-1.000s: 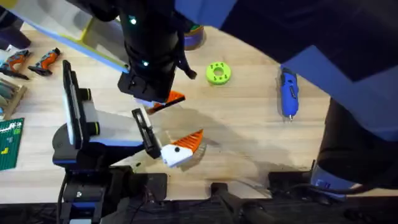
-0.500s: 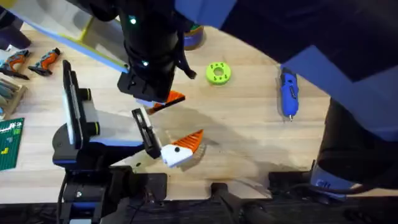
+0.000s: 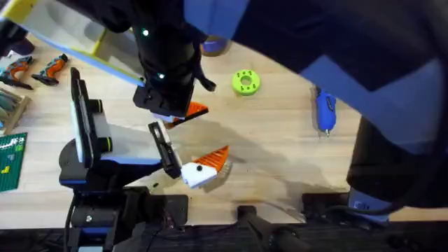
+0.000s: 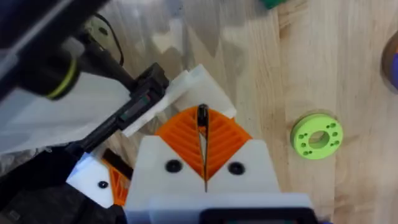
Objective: Pick up the gripper from the table and insert it into the empty holder that is missing its gripper. Then pick up a screw, insert it into the mounting hole, and use the screwdriver to tighten it. Finally, clean up the table by picking up the vegetable and placing it into the bucket.
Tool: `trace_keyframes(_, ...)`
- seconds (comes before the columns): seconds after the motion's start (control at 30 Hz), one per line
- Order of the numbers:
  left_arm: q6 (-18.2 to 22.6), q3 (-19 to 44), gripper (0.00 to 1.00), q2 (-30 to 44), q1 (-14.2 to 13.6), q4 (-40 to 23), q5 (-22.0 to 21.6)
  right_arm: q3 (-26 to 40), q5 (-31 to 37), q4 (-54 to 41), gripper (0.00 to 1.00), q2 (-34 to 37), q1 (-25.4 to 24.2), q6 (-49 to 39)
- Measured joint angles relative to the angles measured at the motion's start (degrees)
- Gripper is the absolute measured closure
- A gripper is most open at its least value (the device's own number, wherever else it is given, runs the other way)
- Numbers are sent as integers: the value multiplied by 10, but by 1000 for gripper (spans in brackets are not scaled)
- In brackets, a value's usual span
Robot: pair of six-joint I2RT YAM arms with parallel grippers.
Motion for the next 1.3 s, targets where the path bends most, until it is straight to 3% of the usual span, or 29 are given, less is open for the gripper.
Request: trace_keyframes(1.3, 0, 0, 15, 0, 0, 0, 0, 0, 0, 1, 995, 10, 0, 0)
